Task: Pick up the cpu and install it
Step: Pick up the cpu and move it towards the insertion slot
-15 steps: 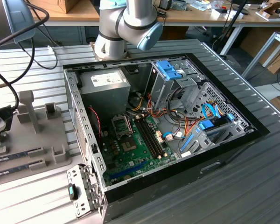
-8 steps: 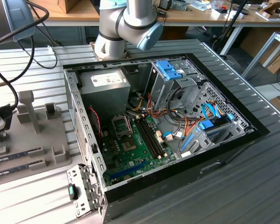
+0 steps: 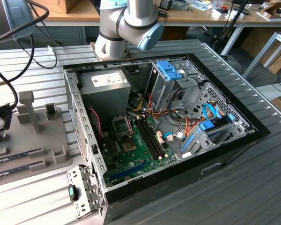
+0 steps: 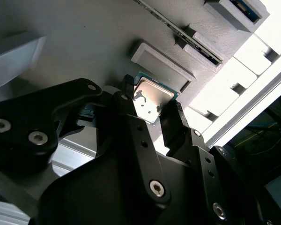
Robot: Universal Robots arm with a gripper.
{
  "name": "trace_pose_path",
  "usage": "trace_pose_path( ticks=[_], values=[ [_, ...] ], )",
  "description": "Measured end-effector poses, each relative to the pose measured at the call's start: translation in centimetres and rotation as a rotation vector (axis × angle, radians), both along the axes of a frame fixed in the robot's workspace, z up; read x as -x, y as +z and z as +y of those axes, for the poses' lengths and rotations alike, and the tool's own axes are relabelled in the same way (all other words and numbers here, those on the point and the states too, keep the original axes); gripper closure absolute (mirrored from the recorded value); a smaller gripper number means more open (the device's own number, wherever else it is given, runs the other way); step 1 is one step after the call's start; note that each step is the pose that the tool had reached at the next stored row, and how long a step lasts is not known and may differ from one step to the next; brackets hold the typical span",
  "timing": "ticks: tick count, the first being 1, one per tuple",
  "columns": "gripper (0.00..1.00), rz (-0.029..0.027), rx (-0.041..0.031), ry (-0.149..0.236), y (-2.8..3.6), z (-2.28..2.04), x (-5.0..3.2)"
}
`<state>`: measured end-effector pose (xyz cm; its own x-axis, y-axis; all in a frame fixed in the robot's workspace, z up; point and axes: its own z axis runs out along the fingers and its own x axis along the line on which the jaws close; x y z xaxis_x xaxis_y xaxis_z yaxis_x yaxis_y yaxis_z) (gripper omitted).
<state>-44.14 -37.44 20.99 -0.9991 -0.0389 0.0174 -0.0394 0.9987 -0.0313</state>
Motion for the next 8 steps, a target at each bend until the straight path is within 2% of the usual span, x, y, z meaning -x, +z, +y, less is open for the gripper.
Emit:
trace_pose_path(
  ticks=[8],
  values=[
    [0.53,0.0001,0.0001,0.000,0.26,0.00,0.00]
  ],
)
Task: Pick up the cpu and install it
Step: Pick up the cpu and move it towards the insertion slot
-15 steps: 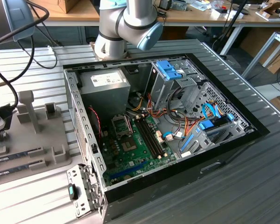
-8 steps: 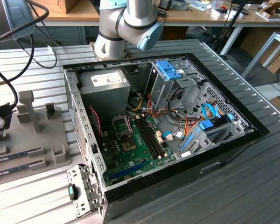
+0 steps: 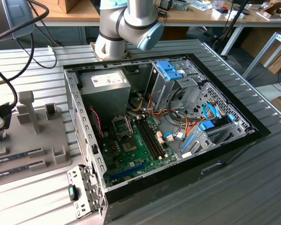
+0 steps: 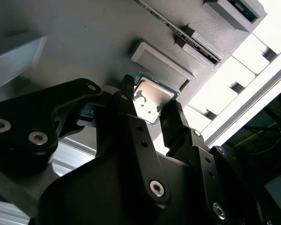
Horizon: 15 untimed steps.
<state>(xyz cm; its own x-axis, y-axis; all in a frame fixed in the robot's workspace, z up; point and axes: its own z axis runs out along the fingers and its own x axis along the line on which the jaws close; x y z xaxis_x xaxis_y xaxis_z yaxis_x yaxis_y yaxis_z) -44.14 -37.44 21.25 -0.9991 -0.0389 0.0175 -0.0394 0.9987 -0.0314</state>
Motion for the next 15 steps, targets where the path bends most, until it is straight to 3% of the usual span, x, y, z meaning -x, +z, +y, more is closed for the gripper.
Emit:
trace_pose_path(
  ticks=[15],
  values=[
    [0.53,0.0000,0.0000,0.000,0.64,0.00,0.00]
  ],
)
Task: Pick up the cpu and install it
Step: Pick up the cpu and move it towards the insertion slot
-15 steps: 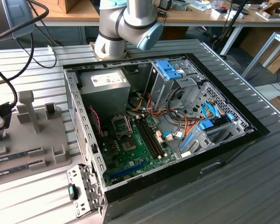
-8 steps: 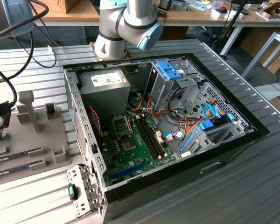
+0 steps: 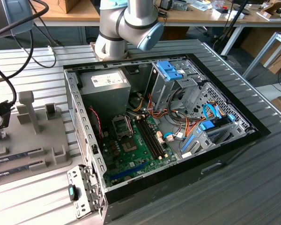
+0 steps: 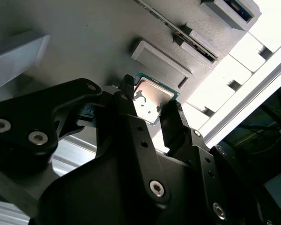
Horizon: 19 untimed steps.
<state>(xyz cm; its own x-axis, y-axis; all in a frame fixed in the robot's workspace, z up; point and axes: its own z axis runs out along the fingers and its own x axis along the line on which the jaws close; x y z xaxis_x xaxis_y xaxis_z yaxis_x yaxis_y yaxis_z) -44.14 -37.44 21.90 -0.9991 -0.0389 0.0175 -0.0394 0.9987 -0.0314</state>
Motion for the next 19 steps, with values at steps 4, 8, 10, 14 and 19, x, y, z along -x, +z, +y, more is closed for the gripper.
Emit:
trace_pose_path(
  ticks=[4,8,10,14,19],
  values=[
    [0.53,0.0000,0.0000,0.000,0.20,0.00,0.00],
    [0.53,-0.0001,0.0000,0.000,0.43,0.00,0.00],
    [0.53,0.0000,0.0000,0.000,0.54,0.00,0.00],
    [0.53,-0.0001,0.0000,0.000,0.76,0.00,0.00],
    [0.53,0.0000,0.0000,0.000,1.07,0.00,0.00]
  ],
)
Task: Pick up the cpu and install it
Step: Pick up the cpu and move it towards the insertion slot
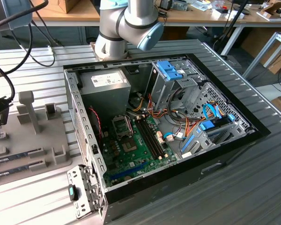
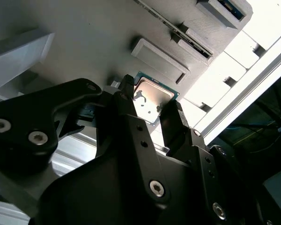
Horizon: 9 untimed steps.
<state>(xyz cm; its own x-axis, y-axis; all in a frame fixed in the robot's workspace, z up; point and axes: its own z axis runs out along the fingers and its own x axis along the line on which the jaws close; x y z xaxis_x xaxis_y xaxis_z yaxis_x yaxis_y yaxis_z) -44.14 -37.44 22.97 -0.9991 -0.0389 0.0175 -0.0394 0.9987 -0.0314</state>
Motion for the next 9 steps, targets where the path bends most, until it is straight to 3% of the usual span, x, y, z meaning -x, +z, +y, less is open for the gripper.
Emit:
trace_pose_path(
  ticks=[9],
  values=[
    [0.53,0.0000,0.0000,0.000,0.52,0.00,0.00]
  ],
)
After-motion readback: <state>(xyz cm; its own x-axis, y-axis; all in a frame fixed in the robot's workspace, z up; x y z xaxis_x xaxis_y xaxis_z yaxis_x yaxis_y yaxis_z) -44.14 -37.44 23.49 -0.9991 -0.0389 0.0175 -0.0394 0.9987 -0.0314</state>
